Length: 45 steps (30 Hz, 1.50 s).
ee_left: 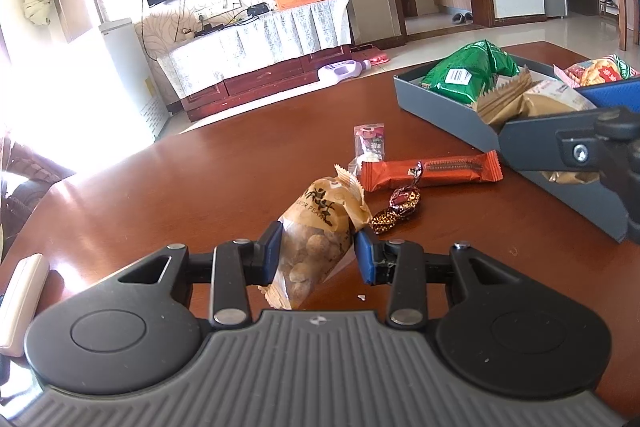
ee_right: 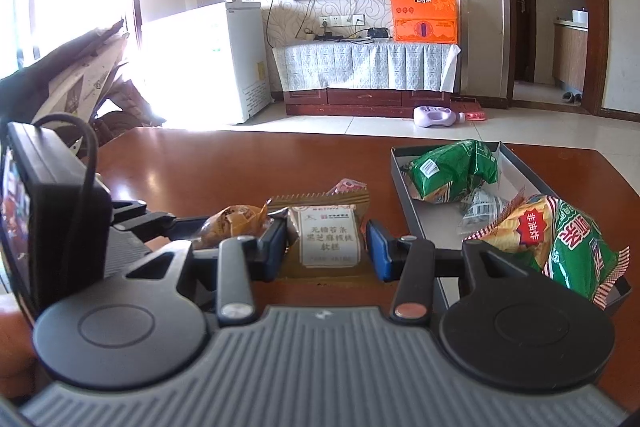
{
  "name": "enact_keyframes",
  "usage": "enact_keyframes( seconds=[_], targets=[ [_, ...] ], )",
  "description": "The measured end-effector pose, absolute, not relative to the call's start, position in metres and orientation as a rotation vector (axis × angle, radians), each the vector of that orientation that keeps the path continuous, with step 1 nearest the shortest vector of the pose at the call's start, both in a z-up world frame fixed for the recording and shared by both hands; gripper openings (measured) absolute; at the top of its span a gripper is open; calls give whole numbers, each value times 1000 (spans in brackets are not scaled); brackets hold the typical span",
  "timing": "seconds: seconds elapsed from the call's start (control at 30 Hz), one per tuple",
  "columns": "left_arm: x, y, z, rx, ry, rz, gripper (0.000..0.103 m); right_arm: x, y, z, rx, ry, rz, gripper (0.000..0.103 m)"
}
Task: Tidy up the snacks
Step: 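Lift the peanut packet and cake packet and carry both over the gray box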
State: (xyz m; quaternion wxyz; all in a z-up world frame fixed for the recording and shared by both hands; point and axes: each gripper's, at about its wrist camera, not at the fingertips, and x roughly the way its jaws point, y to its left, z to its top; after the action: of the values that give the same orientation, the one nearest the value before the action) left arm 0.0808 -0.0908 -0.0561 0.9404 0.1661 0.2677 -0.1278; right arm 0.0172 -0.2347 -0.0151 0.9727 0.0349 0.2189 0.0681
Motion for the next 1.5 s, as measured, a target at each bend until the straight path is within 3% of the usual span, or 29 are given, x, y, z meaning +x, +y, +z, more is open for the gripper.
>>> enact_keyframes(
  seconds=[1.5],
  targets=[
    [69,-129,-24,256,487,-347,45,-6,-269,4,116,368,91,47]
  ],
)
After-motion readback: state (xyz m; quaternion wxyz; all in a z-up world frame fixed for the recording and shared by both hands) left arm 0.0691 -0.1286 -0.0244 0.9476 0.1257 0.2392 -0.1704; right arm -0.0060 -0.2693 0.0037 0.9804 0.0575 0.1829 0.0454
